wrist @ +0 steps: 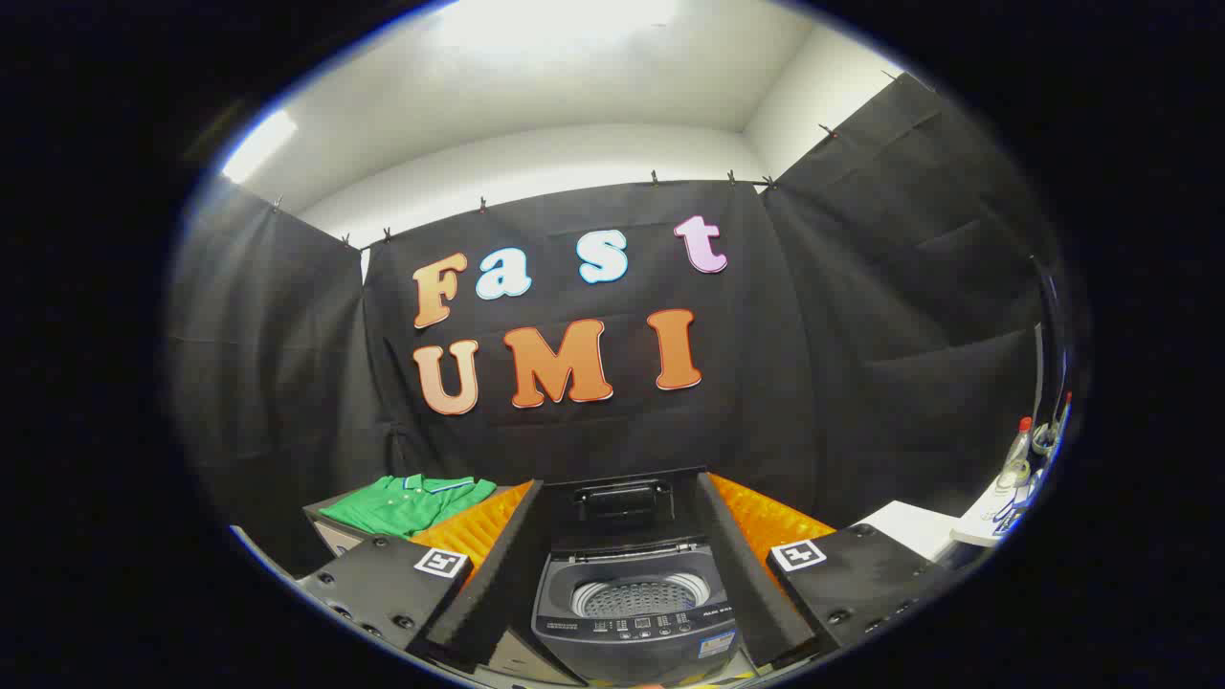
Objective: Put the clothes into the washing machine and then close the washing machine lid.
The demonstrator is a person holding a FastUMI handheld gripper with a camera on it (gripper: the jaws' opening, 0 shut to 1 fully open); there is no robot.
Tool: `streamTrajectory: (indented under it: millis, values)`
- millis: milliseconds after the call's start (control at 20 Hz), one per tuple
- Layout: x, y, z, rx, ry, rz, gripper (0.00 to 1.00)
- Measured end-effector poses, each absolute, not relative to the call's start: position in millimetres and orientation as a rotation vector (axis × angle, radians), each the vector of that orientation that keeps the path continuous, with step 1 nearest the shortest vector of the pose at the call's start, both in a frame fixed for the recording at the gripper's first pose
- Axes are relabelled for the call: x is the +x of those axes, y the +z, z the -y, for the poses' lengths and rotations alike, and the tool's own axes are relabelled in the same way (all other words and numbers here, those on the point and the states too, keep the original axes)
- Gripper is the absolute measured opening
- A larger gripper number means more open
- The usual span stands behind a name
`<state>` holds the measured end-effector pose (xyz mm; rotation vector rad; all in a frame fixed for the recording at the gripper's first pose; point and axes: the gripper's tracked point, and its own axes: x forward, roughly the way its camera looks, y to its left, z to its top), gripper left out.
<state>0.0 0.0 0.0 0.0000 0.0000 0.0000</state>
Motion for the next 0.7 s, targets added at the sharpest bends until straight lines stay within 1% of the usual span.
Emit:
streamTrajectory:
  millis: [250, 700]
  values:
    - [19.0, -5.0, -18.9, -0.047, -0.082, -0.029, 0.98]
    - [46.7, 8.5, -87.4, -0.052, -0.124, 0.013, 0.98]
